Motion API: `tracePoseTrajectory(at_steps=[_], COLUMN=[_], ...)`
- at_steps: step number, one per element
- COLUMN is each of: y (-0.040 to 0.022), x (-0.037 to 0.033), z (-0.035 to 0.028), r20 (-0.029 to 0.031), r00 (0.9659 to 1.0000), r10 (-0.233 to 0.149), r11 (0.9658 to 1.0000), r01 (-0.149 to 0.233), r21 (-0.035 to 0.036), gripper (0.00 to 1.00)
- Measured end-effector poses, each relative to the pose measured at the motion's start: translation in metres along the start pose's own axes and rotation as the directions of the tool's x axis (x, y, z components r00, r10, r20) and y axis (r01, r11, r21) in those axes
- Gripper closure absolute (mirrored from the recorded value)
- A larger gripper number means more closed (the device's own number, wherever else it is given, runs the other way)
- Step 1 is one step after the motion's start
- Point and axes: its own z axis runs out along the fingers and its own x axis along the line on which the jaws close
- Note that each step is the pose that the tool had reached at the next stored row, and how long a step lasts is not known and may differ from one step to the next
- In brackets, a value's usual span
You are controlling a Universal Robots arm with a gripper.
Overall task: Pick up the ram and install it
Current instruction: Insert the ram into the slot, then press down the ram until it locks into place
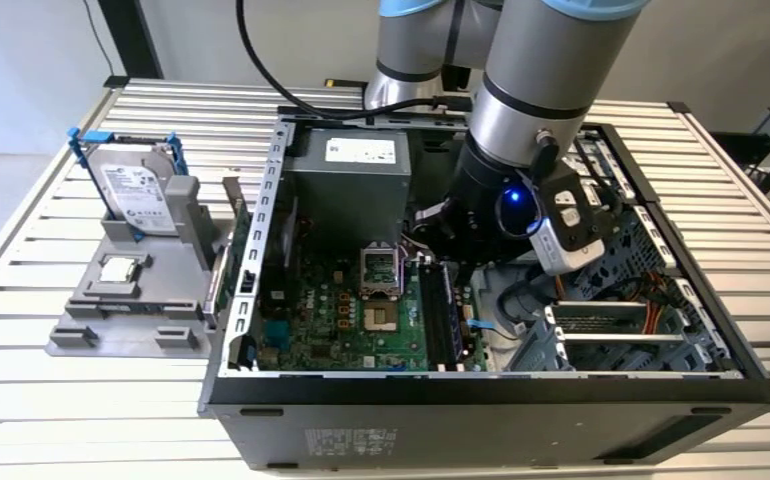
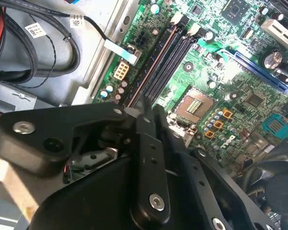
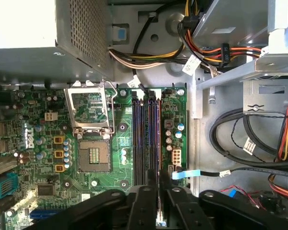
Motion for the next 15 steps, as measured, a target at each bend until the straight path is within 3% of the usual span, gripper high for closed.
tracePoseTrajectory(at_steps=[15], y=[0.0000], x=[0.0000], z=[-0.0013], r20=[0.0000], r00=[1.0000], r10=[-0.008], r11=[1.0000], r01=[0.008], r21=[0.0002], gripper=[1.00])
